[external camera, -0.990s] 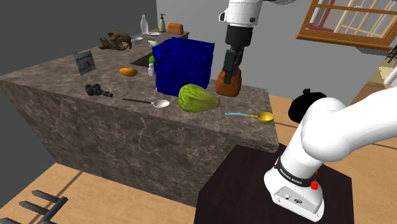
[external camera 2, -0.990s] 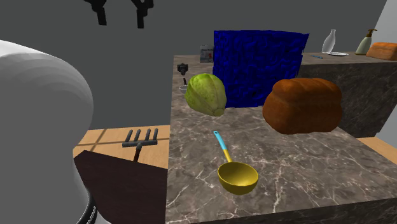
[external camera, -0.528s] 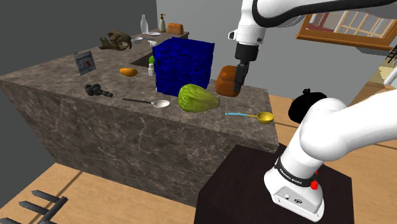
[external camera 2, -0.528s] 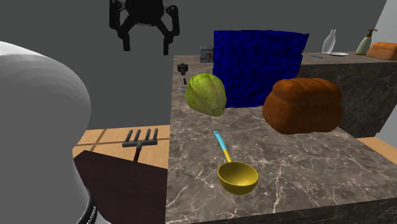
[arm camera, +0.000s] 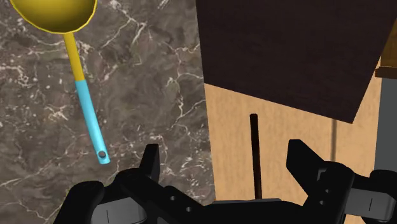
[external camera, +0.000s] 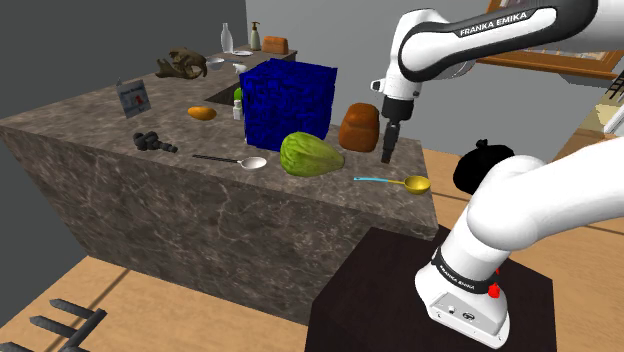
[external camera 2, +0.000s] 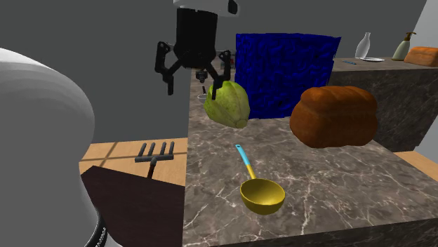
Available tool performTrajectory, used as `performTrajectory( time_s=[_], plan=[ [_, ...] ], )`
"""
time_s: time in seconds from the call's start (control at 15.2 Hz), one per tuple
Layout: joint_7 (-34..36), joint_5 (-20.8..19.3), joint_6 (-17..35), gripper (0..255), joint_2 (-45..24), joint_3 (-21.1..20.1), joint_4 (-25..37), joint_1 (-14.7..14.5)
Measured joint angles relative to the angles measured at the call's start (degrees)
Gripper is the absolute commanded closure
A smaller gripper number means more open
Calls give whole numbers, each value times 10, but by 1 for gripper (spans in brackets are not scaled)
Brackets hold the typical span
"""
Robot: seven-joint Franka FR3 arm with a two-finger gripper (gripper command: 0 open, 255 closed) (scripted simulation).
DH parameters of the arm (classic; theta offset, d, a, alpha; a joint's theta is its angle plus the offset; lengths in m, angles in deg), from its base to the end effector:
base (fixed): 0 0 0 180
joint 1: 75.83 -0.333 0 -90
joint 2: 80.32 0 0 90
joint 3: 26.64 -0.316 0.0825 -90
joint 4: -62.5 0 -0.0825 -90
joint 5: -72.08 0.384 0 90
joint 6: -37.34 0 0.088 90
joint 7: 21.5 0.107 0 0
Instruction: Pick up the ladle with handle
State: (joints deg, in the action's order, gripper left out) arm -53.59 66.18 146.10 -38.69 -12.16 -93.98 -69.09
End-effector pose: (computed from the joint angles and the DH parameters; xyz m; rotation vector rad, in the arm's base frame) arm 0.2913 -0.1152 0.4147 -2.9907 -0.4534 0.1174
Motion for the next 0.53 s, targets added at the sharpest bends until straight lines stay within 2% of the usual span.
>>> performTrajectory(
  time_s=[0.53],
  plan=[
    [-119, -57, 112, 0, -109, 104, -18, 34]
  ],
)
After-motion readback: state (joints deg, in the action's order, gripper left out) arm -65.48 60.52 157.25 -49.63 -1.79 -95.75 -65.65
